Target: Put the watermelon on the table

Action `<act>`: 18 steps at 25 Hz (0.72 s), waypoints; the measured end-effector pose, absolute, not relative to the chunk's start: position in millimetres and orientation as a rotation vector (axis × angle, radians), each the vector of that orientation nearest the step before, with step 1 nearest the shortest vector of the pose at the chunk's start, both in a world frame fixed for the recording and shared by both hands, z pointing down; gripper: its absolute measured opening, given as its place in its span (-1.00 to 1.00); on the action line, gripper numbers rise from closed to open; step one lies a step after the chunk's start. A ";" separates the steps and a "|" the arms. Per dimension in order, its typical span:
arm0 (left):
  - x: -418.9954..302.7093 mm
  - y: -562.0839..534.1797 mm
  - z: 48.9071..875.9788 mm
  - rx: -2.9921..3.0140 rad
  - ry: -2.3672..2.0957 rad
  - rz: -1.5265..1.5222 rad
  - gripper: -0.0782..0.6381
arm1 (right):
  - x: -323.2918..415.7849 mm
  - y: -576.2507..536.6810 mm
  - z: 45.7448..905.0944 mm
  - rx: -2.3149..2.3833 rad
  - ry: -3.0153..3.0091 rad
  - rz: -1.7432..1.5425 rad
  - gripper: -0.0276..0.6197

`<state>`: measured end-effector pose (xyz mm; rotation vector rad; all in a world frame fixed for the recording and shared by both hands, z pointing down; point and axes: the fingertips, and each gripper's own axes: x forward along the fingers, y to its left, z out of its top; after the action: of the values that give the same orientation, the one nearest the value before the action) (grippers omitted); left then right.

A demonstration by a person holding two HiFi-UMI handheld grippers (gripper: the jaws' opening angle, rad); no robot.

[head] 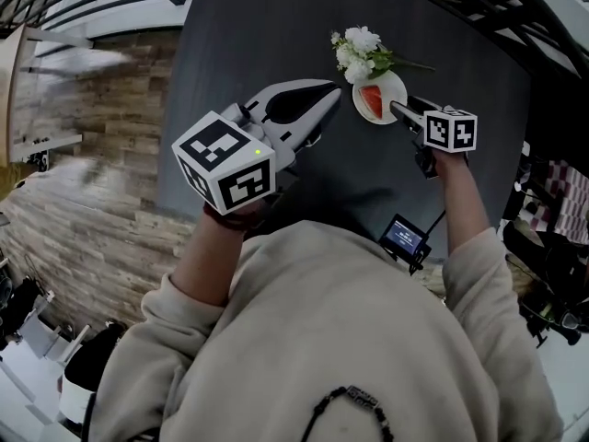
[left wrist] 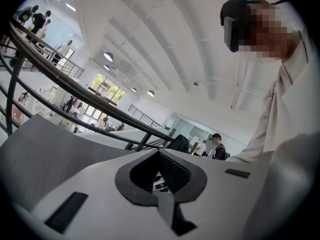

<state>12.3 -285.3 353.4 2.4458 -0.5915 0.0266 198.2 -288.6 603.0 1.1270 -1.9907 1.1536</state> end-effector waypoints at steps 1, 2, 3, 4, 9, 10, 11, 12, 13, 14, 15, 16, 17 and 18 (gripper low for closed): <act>15.8 -281.6 348.3 2.461 -0.582 0.029 -0.77 | 200.6 -287.3 592.6 1.141 -2.013 1.150 -0.15; 19.1 -277.3 343.5 2.477 -0.571 0.033 -0.77 | 200.8 -285.9 580.5 1.149 -2.044 1.148 -0.15; 21.7 -272.7 339.2 2.492 -0.562 0.039 -0.77 | 199.5 -284.3 567.6 1.153 -2.082 1.146 -0.16; 23.4 -267.8 335.3 2.506 -0.553 0.046 -0.77 | 197.4 -282.1 553.8 1.156 -2.126 1.144 -0.22; 38.8 -246.9 313.5 2.572 -0.512 0.073 -0.77 | 193.8 -265.3 477.9 1.135 -2.380 1.159 -0.76; 44.5 -242.4 308.5 2.585 -0.499 0.076 -0.77 | 195.9 -258.4 465.5 1.125 -2.424 1.154 -0.81; 50.2 -237.3 303.5 2.596 -0.487 0.076 -0.77 | 197.7 -250.5 453.1 1.117 -2.467 1.143 -0.84; 55.6 -231.5 298.7 2.606 -0.474 0.074 -0.77 | 199.0 -241.9 439.9 1.110 -2.513 1.130 -0.86; 61.0 -224.9 294.7 2.615 -0.463 0.072 -0.77 | 200.0 -233.0 425.4 1.109 -2.563 1.114 -0.86; 66.2 -217.7 291.4 2.624 -0.450 0.074 -0.77 | 201.0 -223.8 409.8 1.115 -2.615 1.095 -0.87; 71.2 -210.2 288.2 2.635 -0.433 0.079 -0.77 | 202.1 -214.4 392.8 1.130 -2.665 1.072 -0.87; 75.6 -202.8 283.9 2.647 -0.413 0.086 -0.77 | 202.9 -204.7 373.8 1.151 -2.708 1.046 -0.87; 79.2 -195.6 277.9 2.661 -0.392 0.092 -0.77 | 203.3 -194.7 353.0 1.171 -2.747 1.022 -0.87; 82.4 -188.9 270.8 2.675 -0.373 0.094 -0.77 | 203.5 -184.9 331.8 1.186 -2.781 0.997 -0.87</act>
<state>82.4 -188.9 270.8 2.6747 -0.3727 0.0942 203.5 -184.9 331.8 1.1857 -2.7813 0.9966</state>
